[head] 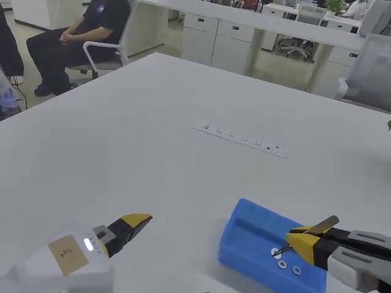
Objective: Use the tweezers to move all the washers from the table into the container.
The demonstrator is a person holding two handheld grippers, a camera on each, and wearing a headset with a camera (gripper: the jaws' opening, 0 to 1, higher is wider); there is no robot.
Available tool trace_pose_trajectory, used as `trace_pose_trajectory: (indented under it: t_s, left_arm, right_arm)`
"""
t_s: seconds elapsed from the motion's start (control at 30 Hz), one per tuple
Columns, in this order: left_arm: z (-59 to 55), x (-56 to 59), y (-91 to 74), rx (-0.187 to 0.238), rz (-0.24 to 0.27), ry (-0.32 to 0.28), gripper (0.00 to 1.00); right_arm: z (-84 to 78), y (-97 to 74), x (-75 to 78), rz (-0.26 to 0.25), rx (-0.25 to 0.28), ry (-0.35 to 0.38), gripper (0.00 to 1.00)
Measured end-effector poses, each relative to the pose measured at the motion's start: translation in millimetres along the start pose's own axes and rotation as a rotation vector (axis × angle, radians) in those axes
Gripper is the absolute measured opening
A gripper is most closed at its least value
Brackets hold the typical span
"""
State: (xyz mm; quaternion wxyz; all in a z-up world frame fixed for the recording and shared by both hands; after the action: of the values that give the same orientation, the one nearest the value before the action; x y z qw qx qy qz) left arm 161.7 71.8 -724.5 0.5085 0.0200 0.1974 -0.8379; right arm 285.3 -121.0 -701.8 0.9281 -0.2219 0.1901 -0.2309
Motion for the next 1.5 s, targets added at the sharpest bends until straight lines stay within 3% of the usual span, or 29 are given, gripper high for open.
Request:
trace_pose_trajectory:
  t_s: [0.6, 0.83, 1.4, 1.5]
  left_arm:
    - [-0.3, -1.2, -0.2, 0.003, 0.002, -0.004, 0.72]
    - [-0.5, -1.4, -0.1, 0.002, 0.003, -0.003, 0.72]
    - [-1.0, -2.2, -0.1, 0.001, 0.003, -0.005, 0.71]
    - [-0.9, -2.0, 0.0, 0.001, 0.004, -0.005, 0.71]
  right_arm:
    - [4.2, 16.5, 17.7, -0.028, -0.042, -0.019, 0.03]
    - [-1.0, 24.2, 33.5, -0.042, -0.063, 0.03, 0.03]
    - [-17.8, 42.7, 54.8, -0.062, -0.117, 0.125, 0.03]
    - [-18.5, 44.6, 55.9, -0.043, -0.086, 0.208, 0.03]
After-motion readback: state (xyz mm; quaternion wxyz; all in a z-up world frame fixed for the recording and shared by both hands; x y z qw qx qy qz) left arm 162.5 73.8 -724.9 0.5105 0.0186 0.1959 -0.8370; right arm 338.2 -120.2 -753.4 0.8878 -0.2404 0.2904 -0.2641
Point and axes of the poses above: the centre of the closed fingertips' face, and the gripper's own axes: y roughly forward along the fingers, x roughly to its right, z roughly out of its top, the point moved 7 cm from there along -y, roughly backward along the fingers, and after that the axes turned 11 degrees about y, right-handed, at the moved point
